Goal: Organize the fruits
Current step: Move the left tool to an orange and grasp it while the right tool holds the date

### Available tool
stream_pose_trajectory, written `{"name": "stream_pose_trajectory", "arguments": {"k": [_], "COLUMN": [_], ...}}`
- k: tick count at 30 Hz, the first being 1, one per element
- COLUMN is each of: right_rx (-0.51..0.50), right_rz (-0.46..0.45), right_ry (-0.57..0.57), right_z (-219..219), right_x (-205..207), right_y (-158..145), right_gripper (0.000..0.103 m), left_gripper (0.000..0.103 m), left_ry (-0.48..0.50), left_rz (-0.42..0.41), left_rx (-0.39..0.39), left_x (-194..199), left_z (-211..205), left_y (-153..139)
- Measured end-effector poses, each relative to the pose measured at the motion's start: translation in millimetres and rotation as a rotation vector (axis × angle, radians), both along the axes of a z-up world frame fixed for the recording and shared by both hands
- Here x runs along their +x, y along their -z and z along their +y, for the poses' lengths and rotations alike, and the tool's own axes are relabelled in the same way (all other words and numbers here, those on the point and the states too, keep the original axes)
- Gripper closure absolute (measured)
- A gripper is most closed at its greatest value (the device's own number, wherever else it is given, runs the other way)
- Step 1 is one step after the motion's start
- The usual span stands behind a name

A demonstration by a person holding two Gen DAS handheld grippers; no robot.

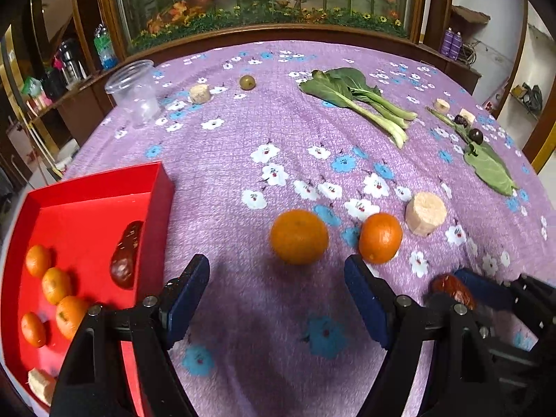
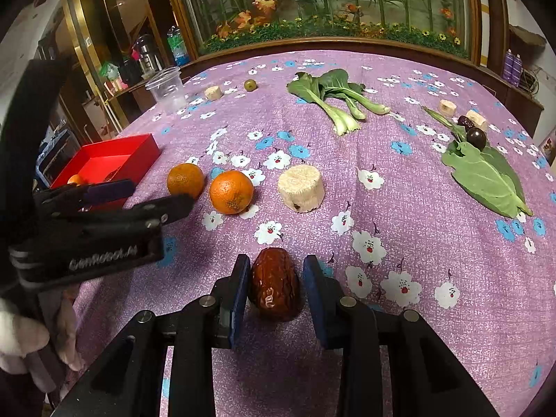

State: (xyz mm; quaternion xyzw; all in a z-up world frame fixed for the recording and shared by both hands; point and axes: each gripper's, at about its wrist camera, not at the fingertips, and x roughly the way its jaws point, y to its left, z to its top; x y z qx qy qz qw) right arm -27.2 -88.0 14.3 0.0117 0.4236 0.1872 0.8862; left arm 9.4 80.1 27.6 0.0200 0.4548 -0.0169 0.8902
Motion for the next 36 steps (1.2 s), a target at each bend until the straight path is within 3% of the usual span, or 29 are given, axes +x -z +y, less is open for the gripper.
{"name": "stream_pose_trajectory", "arguments": {"k": [11,19,30,31,36], "right_rx": [0.003,0.003,-0.04,-0.046,-0.069], "right_rz": [0.003,0.002,-0.015,-0.018,-0.026], "right_ry": [-0.001,-0.002,-0.019,-0.021,-0.026], "right_z": [0,0,4,5,7], "right_x": [0,0,-3,-4,-5], "right_y": [0,0,1,1,1], "right_gripper": [0.068,0.068,0.068,0.069,0.072], "left_gripper": [0.027,0.061,0.062,0.069,0.07], "left_ry": [0.02,0.031,0.03,0.031,0.026], "left_rz": [0.011,0.015,-0.005,-0.006,-0.036], "left_rx": [-0.022,-0.04,-0.042,-0.043,-0.059], "left_x": [9,11,18,18,10], "left_z": [-5,-3,-5,-5,-2], "left_y": [8,9,10,10,3]}}
